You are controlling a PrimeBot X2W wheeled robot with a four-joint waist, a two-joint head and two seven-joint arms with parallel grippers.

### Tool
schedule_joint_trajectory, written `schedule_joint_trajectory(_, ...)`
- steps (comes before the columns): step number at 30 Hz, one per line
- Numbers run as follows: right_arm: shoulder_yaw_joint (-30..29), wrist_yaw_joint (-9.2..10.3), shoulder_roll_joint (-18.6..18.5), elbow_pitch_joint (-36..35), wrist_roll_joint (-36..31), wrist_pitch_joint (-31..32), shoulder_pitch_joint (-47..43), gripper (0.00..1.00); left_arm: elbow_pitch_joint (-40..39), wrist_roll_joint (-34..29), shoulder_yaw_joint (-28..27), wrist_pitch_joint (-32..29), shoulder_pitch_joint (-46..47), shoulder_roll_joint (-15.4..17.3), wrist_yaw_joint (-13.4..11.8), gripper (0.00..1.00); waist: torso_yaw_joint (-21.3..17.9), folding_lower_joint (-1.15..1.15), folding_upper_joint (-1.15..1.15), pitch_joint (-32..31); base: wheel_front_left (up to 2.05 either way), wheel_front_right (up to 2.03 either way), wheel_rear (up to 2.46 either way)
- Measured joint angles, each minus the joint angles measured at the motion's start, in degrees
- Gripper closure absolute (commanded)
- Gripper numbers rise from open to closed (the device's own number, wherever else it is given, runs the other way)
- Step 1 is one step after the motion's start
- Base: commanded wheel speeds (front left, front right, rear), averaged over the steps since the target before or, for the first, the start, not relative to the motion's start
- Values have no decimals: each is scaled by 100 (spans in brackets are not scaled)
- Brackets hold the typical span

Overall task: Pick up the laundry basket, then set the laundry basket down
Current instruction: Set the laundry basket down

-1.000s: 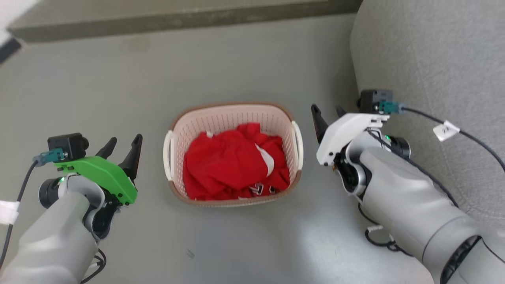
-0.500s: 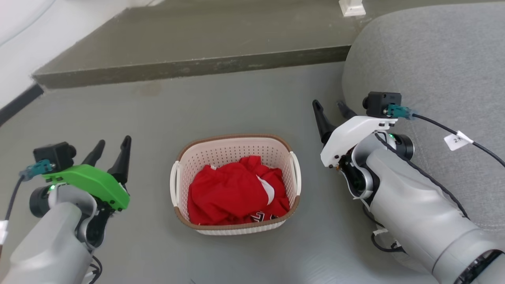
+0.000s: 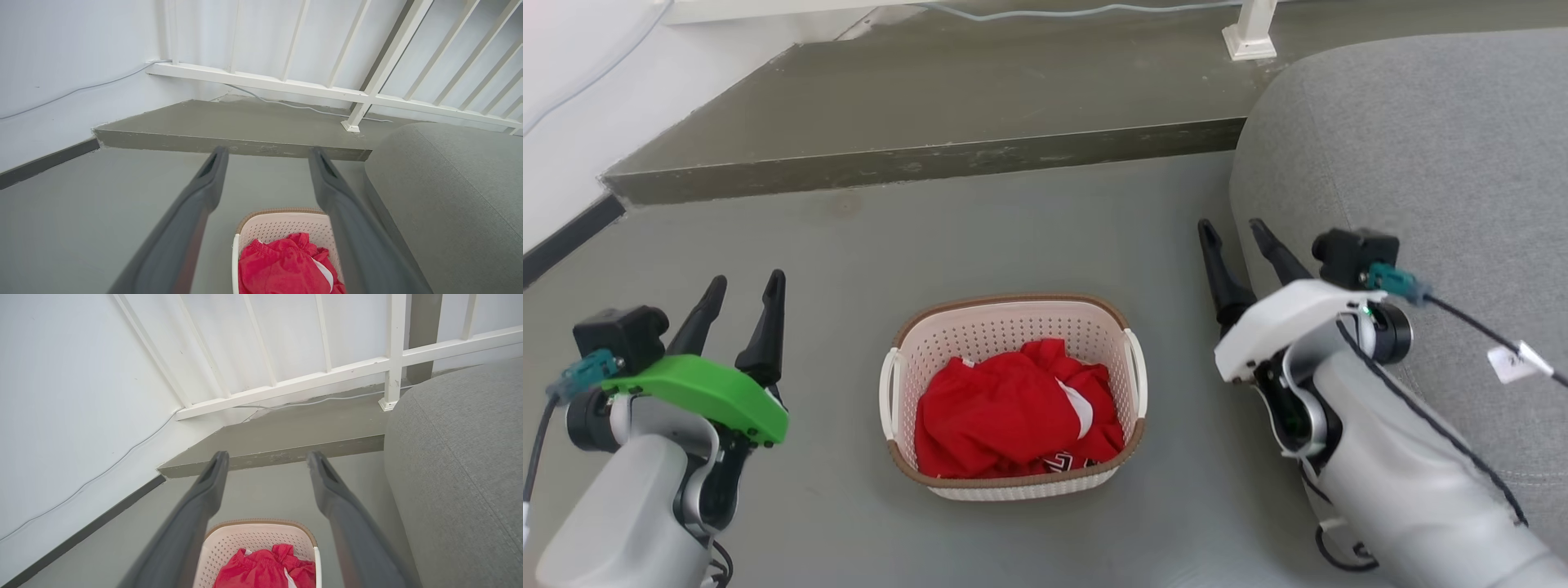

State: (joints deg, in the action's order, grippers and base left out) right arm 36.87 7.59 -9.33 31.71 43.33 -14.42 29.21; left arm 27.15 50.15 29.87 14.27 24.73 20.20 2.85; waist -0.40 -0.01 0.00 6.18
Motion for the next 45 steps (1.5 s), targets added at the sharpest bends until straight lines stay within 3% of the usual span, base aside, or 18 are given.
schedule_joint_trajectory(9, -983, 0, 63, -714, -814, -1, -761, 0, -746, -568, -903, 15, -739, -238, -241, 0, 25, 0, 0, -31, 0, 0, 0)
schedule_joint_trajectory(21, -1472, 0, 285, -1291, -1511, -1, -1593, 0, -1383, -1168, -1550, 16, -1429, -478, -287, 0, 84, 0, 0, -29, 0, 0, 0)
schedule_joint_trajectory(45, -1730, 0, 539, -1855, -2228, -1, -2190, 0, -1835, -1634, -2127, 16, -2136, -1024, 103, 0, 70, 0, 0, 10, 0, 0, 0)
